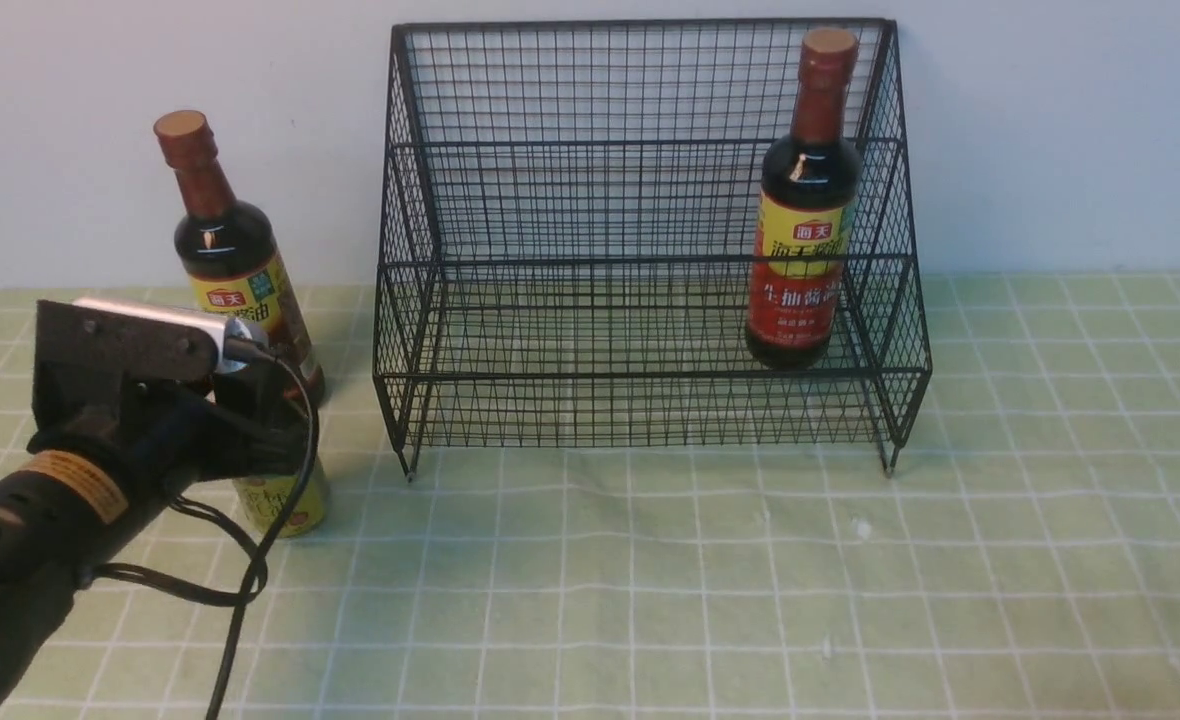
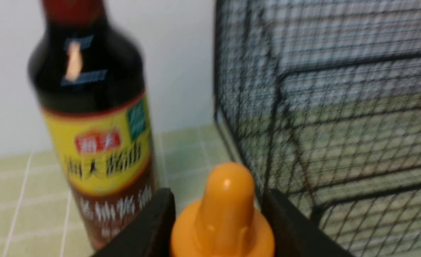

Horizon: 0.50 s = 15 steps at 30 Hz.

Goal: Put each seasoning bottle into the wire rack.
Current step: Use the left arm to grab the condiment bottle closest to it, then use the left arm to put the condiment bottle back on the shelf

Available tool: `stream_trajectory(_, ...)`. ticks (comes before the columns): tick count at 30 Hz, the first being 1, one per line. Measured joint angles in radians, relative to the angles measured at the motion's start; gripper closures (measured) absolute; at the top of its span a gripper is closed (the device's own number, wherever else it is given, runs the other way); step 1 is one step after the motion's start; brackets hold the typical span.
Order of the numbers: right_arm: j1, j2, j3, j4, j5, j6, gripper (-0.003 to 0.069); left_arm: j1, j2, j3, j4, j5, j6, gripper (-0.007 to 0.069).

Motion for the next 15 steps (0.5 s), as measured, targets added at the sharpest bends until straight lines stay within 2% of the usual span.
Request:
stream_trajectory(7,0.0,0.0,0.0,0.0,0.0,0.0,0.0673,0.0,-0.224,-0.085,0.049,0.124,-0.085,0.0347)
stream_trajectory(12,0.0,0.0,0.0,0.0,0.0,0.0,0.0673,-0.035,-0.259,-0.217,0.223,0.138,-0.279,0.0347)
stream_trajectory(15,0.0,0.0,0.0,0.0,0.0,0.0,0.0673,-0.092,-0.207,-0.289,0.293,0.137,-0.327,0.0347)
